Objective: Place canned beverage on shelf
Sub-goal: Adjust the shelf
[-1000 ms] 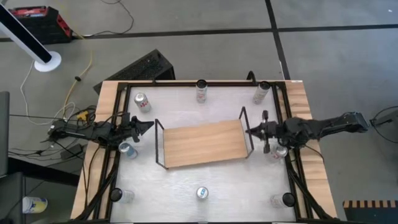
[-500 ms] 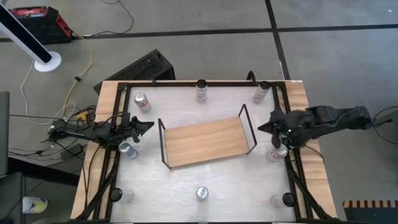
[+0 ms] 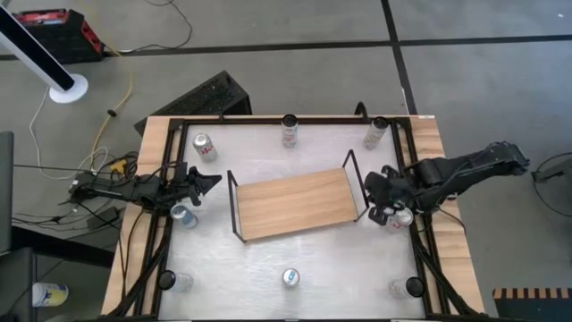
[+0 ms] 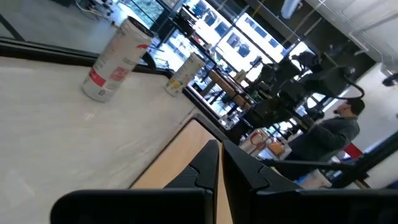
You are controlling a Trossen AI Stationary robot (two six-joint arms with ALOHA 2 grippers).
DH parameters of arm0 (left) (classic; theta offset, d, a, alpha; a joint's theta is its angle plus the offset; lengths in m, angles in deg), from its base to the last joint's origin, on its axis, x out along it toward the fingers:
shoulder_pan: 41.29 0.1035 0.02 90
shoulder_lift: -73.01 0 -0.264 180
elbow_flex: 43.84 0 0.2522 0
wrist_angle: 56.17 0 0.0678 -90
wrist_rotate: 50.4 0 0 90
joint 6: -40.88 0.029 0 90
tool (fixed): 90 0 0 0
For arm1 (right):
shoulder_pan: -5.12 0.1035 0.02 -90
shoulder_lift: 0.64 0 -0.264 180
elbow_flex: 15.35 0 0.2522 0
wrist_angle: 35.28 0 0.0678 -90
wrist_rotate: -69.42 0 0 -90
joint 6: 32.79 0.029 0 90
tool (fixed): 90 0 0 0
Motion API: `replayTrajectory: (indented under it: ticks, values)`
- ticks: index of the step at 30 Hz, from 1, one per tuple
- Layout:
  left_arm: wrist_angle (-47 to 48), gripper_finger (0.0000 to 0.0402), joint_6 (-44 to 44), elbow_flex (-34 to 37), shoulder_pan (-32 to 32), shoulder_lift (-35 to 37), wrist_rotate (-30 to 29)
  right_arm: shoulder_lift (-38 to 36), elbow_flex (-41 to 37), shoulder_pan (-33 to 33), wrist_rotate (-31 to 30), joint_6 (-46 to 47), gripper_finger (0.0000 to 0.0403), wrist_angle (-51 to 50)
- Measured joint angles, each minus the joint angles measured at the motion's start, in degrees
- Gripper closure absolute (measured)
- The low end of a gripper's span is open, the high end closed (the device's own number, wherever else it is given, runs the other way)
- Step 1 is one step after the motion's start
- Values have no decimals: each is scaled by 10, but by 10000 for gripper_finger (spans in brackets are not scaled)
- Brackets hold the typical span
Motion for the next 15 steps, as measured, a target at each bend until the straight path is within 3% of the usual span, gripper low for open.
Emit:
replayTrajectory:
  ticks: [15]
  values:
    - [15,397,-1,0,0,0,41,117,71,147,-2,61,380,5]
